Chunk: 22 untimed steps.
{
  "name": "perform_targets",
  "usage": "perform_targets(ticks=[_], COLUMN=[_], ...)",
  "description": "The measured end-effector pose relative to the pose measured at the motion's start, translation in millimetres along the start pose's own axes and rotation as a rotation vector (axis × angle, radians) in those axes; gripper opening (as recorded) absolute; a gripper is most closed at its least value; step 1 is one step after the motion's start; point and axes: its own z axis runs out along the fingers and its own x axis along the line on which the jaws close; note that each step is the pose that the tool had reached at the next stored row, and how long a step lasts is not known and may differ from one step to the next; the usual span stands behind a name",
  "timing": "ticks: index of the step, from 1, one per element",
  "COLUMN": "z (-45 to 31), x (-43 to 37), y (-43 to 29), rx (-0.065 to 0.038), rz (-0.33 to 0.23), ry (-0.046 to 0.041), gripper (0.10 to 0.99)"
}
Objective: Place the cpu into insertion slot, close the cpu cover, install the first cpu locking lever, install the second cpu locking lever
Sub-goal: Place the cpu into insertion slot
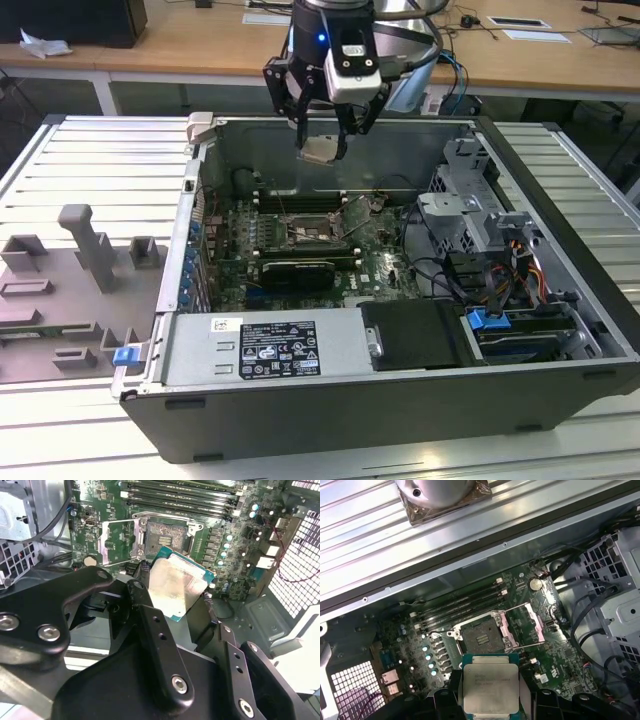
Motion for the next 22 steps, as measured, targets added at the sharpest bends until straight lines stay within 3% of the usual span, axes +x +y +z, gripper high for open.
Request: perform_targets(ticks=[22], z=[4.7], x=[-0.1], y=[-0.4], rx=[0.0], rz=[0.059], ry=[-0.0053], gripper=[0.537])
